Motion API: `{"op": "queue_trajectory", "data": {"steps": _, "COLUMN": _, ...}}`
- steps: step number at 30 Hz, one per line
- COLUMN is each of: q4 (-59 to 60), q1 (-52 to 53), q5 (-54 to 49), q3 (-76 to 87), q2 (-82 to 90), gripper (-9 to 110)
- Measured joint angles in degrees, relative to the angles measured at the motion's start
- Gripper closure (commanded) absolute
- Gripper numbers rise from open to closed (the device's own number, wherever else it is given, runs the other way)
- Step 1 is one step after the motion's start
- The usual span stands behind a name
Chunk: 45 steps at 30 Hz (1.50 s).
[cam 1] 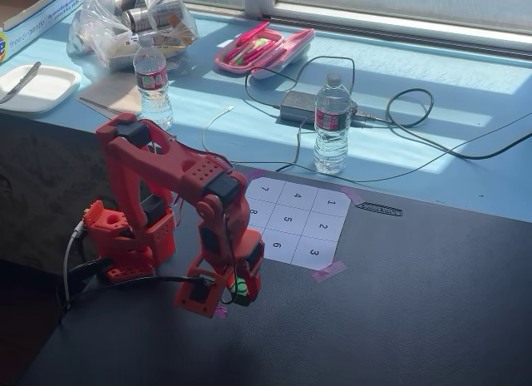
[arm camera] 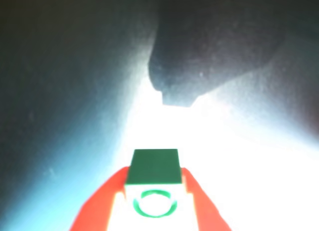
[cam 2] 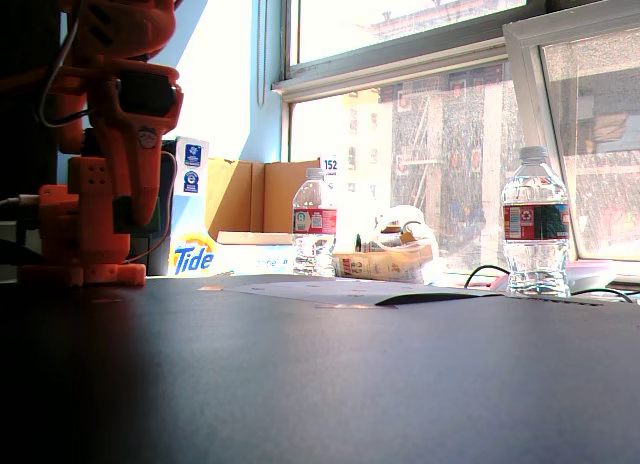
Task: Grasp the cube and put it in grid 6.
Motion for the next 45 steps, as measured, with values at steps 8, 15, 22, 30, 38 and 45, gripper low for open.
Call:
{"op": "queue_trajectory", "data": {"steps": 8, "q4": 7.73, "q1": -16.35, "q5": 5.71, "q3": -7.47, "q2": -2.37, "gripper": 101}}
{"op": "queue_trajectory", "data": {"steps": 15, "q4": 8.96, "q1": -28.04, "q5": 9.32, "q3": -8.26, "q2": -4.92, "gripper": 101}}
{"op": "queue_trajectory", "data": {"steps": 22, "q4": 7.73, "q1": -36.3, "q5": 11.87, "q3": -8.26, "q2": -9.58, "gripper": 101}}
{"op": "queue_trajectory", "data": {"steps": 30, "q4": 3.52, "q1": -37.35, "q5": 12.22, "q3": -8.88, "q2": -13.89, "gripper": 101}}
{"op": "queue_trajectory", "data": {"steps": 38, "q4": -0.88, "q1": -35.51, "q5": 12.04, "q3": -10.99, "q2": -19.95, "gripper": 101}}
{"op": "queue_trajectory", "data": {"steps": 45, "q4": -3.96, "q1": -37.27, "q5": 11.78, "q3": -10.99, "q2": -24.26, "gripper": 101}}
